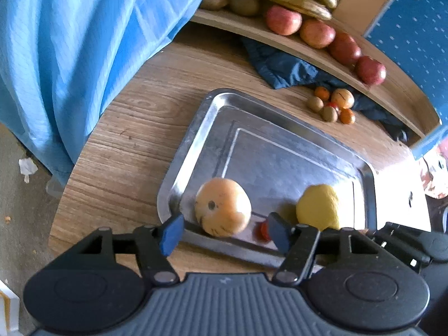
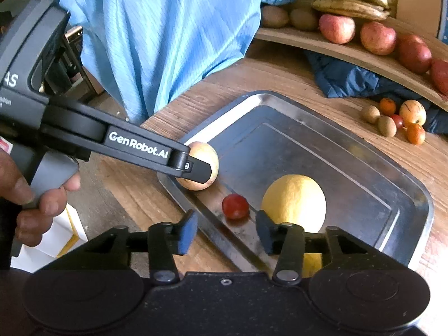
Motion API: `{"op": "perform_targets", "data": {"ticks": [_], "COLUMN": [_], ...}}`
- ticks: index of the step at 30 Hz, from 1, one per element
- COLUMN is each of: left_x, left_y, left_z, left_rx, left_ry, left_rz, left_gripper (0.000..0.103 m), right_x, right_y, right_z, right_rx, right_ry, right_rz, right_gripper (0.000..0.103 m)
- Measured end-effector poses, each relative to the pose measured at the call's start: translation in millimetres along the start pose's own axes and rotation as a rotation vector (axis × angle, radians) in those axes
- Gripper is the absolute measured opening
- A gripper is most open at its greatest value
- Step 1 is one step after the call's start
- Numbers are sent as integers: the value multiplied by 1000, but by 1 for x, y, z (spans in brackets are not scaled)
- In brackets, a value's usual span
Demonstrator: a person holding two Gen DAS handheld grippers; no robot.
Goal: Organize fruits
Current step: 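Lower into the tray and open the left tool while the right tool opens, then withdraw both tools from the tray toward the small fruits on the table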
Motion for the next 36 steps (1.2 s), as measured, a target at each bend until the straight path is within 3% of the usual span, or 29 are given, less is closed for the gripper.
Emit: {"op": "perform_targets", "data": {"ticks": [3,12,20,22,28,36], "left_x": [4,9,9,10,14,18], "left_y": [5,20,26,25,21,13], "left_z": [-7,-19,-25,-26,-24,-28], "left_rx": [2,-10,-32,-36,-63,-48], "left_ry": [-4,-47,-110,-130,-198,-229], "left_rz": [27,62,72,81,106,138], "left_gripper": [79,94,100,101,102,102], "right_x": [1,11,26,28,35,45], "right_y": [6,25,41,45,51,50], "right_z": [-12,-40,-57,-61,-69,-70], "right_rx": [16,46,44,47,40,38], "right_ry": [8,61,122,128,161,183], "right_rz": [8,55,113,125,137,161], "right_gripper": [65,81,91,99,102,102]}}
Point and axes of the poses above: each gripper's, at about its wrist camera, not at the fingertips, and z roughly the way its jaws point, x to its right, y to its underside, the point moved 2 cm from there along z, roughly the way its jaws point, and after that the axes turned 5 degrees about -y, right-handed, at the moved point
